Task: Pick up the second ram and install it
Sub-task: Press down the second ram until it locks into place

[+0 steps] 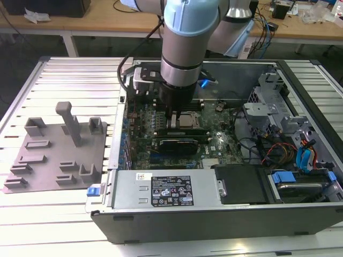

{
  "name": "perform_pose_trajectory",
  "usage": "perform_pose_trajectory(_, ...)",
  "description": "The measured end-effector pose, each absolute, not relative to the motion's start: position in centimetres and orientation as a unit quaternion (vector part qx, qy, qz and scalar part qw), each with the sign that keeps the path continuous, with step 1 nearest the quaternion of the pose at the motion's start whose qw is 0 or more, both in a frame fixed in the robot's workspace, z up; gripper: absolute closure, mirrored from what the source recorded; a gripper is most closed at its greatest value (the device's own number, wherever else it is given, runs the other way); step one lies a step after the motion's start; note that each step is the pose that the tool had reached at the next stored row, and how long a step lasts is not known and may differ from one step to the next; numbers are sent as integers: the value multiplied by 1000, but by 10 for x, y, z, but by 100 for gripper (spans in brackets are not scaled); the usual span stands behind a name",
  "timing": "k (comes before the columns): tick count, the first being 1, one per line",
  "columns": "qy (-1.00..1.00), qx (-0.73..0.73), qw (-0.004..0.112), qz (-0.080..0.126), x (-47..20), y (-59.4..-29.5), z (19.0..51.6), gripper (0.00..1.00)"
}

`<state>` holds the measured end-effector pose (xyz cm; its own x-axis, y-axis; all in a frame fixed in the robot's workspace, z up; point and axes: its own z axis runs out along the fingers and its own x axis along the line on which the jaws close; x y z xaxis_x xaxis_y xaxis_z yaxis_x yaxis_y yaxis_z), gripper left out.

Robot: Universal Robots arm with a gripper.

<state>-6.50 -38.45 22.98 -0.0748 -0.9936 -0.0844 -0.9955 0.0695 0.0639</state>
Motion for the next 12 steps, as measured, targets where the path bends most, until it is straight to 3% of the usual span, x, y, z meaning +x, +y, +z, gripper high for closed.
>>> perform_pose_trajectory(3, 731, -680, 9, 53, -65, -385, 227, 92)
perform_pose_trajectory(8, 731, -680, 13, 60, -55, -384, 248, 92)
perform_pose_trajectory(12, 731, -679, 2, 72, -24, -384, 248, 92)
